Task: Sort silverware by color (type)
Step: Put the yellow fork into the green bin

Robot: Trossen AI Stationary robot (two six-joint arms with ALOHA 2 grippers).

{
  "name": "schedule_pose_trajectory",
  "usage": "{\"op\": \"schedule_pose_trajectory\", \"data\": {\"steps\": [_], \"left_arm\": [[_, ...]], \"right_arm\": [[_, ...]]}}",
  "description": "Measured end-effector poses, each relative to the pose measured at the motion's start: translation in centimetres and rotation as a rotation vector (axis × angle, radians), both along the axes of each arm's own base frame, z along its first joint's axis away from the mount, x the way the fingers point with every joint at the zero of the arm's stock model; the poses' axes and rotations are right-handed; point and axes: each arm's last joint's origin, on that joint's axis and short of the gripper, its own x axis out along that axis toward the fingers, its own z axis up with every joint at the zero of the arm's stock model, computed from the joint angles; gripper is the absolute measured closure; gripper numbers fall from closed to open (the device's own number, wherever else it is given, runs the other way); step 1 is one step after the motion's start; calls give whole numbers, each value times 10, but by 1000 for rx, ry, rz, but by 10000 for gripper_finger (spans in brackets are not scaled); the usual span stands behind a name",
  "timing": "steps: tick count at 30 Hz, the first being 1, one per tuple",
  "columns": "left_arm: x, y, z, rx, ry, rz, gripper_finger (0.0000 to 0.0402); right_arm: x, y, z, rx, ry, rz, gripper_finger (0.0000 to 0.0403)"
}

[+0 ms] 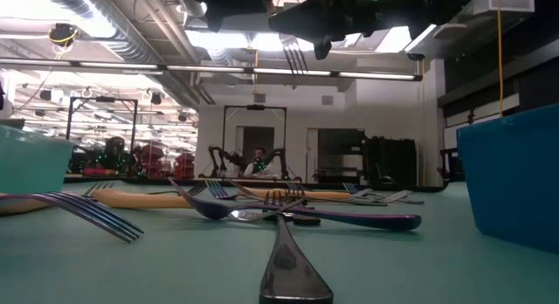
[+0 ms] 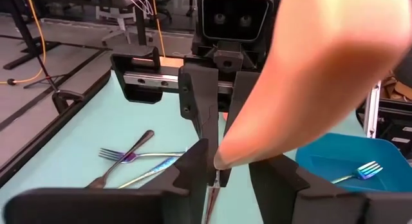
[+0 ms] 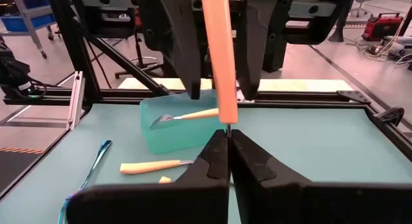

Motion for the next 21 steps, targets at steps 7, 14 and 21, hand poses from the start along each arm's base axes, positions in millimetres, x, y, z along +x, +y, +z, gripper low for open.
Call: {"op": "schedule_pose_trajectory", "data": {"steps": [7,14,21], "left_arm": [[0,0,0,3,0,7,365],[0,1,0,9,1,25,371],[0,1,0,8,1,25,367]], "right_arm": [[0,0,0,1,0,0,403],[0,0,0,1,1,-1,403],[0,0,0,5,1,-2,403]]}}
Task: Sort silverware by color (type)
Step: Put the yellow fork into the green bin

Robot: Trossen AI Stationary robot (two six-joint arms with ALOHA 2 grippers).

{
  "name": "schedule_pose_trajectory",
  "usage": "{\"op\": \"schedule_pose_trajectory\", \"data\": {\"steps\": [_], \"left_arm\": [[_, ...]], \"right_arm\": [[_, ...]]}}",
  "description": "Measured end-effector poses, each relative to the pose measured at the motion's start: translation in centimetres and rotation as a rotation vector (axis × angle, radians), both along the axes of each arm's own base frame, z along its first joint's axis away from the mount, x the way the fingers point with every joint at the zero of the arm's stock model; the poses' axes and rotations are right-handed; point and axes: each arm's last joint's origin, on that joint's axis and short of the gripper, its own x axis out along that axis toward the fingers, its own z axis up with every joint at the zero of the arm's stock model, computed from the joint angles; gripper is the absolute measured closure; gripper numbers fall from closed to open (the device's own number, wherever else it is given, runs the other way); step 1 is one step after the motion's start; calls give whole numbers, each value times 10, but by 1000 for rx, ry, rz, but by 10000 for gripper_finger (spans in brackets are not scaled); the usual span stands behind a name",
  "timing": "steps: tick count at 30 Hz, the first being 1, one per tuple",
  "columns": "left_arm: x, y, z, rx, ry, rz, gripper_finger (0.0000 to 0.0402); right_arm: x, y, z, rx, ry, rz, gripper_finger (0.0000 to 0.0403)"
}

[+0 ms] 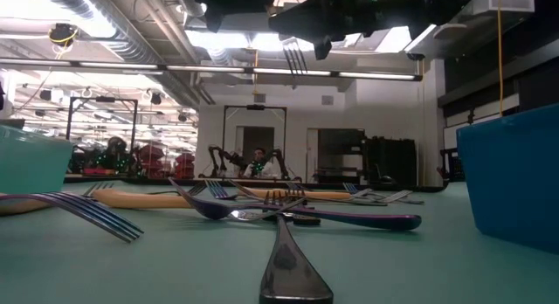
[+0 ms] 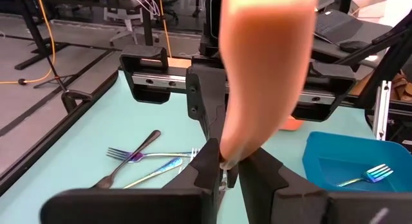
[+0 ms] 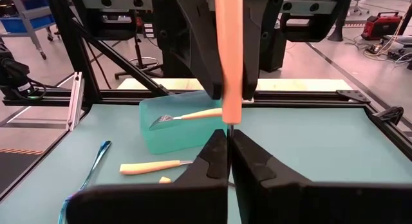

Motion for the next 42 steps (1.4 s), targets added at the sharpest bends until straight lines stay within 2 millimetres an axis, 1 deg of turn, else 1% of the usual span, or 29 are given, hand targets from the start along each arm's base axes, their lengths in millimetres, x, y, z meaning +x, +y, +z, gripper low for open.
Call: {"op": "schedule_pose_trajectory", "data": {"steps": [4,6,13,16,19,25,28,31,35,42], "left_arm": [[0,0,0,0,0,0,368],[0,0,0,-1,0,0,368],[0,0,-1,-11,10,3,369],[-1,0,-4,-56,34,18,368],[-7,0,-6,-116,73,34,368],[-23,0,-8,-249,163,89,367],[-34,0,-7,-355,216,85,367],[-45,0,-9,-505,288,70,367],[-62,0,-8,-713,391,52,366],[-87,-6,-17,-1023,672,58,366]], "right_arm": [[0,0,0,32,4,-5,401],[0,0,0,46,9,-8,393],[-1,0,-6,52,67,-9,326],[-2,0,-11,54,117,-10,306],[-4,0,-17,58,188,-12,298],[-11,0,-32,66,354,-17,297],[-14,1,-38,69,426,-18,297],[-17,1,-41,71,469,-19,297],[-17,1,-42,72,477,-20,297],[-17,1,-42,69,476,-19,297]]}}
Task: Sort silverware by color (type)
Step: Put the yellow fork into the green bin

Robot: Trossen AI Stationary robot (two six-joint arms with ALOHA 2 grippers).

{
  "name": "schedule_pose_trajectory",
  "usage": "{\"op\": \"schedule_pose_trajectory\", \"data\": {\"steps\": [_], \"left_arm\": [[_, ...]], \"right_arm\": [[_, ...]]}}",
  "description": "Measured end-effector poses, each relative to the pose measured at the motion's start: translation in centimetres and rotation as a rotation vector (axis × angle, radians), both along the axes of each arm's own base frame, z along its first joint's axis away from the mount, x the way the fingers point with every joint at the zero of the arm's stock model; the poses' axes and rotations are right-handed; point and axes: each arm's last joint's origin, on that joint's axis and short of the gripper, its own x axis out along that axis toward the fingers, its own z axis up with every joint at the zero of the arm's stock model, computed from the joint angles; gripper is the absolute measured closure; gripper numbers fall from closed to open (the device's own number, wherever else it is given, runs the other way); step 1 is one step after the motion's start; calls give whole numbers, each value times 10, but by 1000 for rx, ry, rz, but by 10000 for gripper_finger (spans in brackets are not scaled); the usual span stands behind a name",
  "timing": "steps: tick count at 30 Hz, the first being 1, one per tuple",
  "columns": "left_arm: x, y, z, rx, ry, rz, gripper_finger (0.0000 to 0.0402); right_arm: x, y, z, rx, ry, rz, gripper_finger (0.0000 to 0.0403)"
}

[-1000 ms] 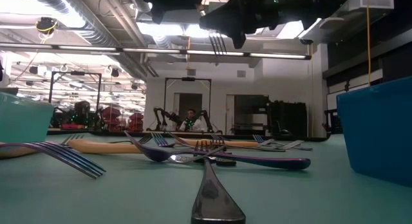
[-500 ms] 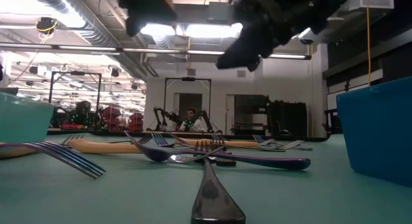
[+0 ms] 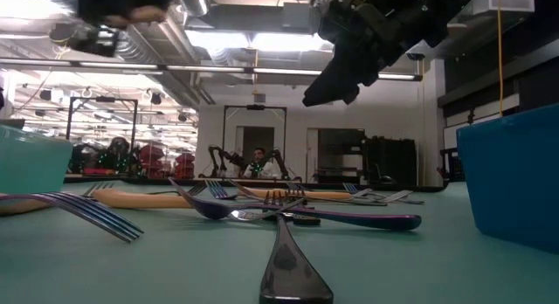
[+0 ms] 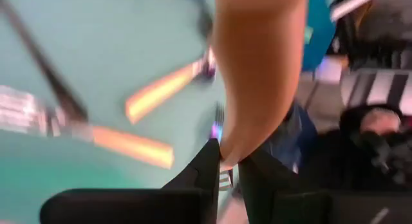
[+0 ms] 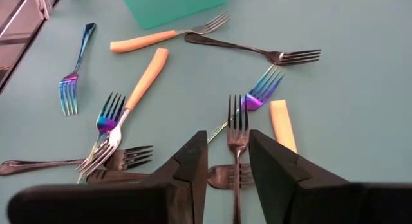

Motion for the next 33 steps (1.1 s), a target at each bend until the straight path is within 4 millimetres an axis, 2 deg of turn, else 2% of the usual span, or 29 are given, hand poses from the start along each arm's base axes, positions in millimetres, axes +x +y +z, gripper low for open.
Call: {"op": "schedule_pose_trajectory", "data": {"steps": [5,10,14,19,26,33], "left_arm": [[-18,-4,-9,-97,248,25,365],[-36,-2,-17,-31,458,90,365],[-43,1,-19,40,544,147,365],[-43,-1,-24,55,563,182,365],[-49,-12,-60,-5,669,189,365],[-53,-14,-92,-45,696,194,365]], "right_arm": [[0,0,0,-2,-1,1,297],[0,0,0,-2,-1,2,297],[0,0,0,-3,-1,2,297],[0,0,0,-4,-1,2,297],[0,0,0,-6,-2,4,297],[0,0,0,-21,-5,15,297]]}}
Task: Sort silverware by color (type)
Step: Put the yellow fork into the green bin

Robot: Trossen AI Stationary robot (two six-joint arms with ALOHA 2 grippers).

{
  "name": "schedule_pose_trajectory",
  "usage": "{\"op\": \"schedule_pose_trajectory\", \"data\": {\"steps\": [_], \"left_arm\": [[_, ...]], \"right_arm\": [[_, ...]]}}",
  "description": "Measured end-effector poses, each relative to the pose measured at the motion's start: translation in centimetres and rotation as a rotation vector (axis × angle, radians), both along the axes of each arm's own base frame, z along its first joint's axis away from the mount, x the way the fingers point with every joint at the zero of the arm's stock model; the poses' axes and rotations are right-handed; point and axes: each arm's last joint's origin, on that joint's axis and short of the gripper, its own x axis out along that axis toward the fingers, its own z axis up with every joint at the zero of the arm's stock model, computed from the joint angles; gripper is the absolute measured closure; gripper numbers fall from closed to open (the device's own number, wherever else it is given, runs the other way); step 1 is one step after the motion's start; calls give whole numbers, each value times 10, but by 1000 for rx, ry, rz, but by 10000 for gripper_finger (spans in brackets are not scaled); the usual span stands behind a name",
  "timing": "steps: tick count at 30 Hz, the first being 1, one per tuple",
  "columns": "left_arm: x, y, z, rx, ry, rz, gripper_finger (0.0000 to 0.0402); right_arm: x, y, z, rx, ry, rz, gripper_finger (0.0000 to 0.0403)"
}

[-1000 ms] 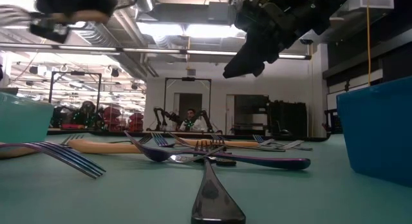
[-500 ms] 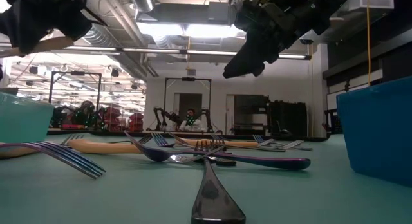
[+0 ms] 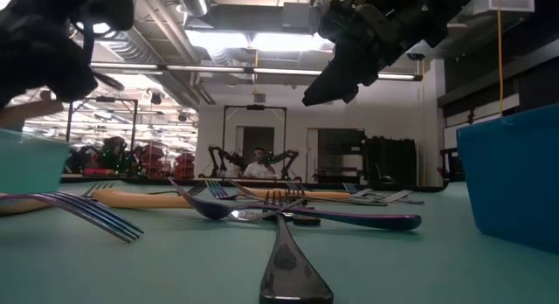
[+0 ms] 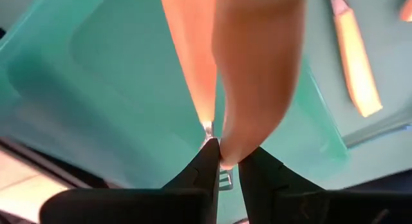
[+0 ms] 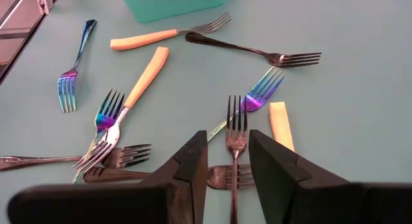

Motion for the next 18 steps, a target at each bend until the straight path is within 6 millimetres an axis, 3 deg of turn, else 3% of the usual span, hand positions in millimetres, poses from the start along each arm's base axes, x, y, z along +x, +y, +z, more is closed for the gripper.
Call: {"op": "schedule_pose_trajectory", "data": {"steps": [6,18], "left_arm": [[-3,0,-15,-1,2,2,365],[-2,1,-17,42,-19,-1,365]], "right_arm": [[0,0,0,0,0,0,297],[0,0,0,0,1,0,297]]}}
